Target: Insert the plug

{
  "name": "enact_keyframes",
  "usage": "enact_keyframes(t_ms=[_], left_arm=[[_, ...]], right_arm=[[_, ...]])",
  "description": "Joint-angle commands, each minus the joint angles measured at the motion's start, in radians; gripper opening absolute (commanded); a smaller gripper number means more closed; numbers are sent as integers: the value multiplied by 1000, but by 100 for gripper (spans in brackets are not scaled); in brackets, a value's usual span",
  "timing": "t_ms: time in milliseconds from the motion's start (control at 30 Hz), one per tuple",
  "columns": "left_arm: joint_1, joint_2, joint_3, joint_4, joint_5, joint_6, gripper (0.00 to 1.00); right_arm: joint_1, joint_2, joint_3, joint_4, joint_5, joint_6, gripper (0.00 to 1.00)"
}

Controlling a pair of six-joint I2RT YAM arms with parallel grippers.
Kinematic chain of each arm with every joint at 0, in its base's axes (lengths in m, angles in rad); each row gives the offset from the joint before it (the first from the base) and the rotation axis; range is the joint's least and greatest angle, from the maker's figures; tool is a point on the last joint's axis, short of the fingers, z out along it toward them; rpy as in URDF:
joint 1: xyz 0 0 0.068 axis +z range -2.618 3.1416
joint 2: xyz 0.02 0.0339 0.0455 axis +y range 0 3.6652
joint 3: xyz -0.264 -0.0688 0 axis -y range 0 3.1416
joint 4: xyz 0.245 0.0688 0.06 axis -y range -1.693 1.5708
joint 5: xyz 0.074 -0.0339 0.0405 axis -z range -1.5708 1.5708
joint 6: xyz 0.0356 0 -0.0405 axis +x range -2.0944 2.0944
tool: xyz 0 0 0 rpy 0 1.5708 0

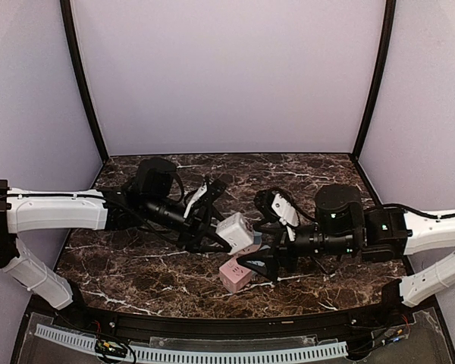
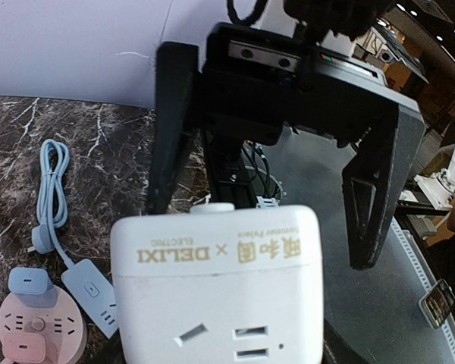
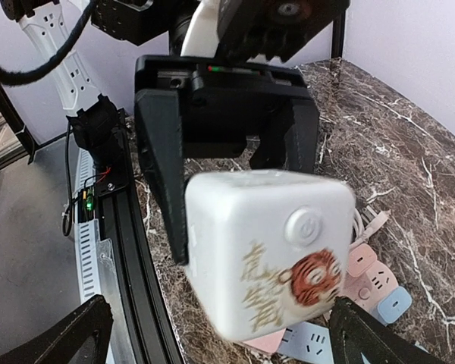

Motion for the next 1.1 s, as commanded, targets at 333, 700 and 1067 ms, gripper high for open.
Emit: enact_keyframes(t_ms=[333, 700, 1067], left_arm=[[-6, 38, 100, -184, 185, 242, 6], [-5, 63, 134, -222, 174, 271, 4], [-6, -12, 13, -96, -26, 220, 98]], right_arm=[[3, 103, 132, -50, -78, 42, 84], [3, 146, 153, -31, -139, 49, 46], [2, 135, 150, -102, -14, 93, 0]])
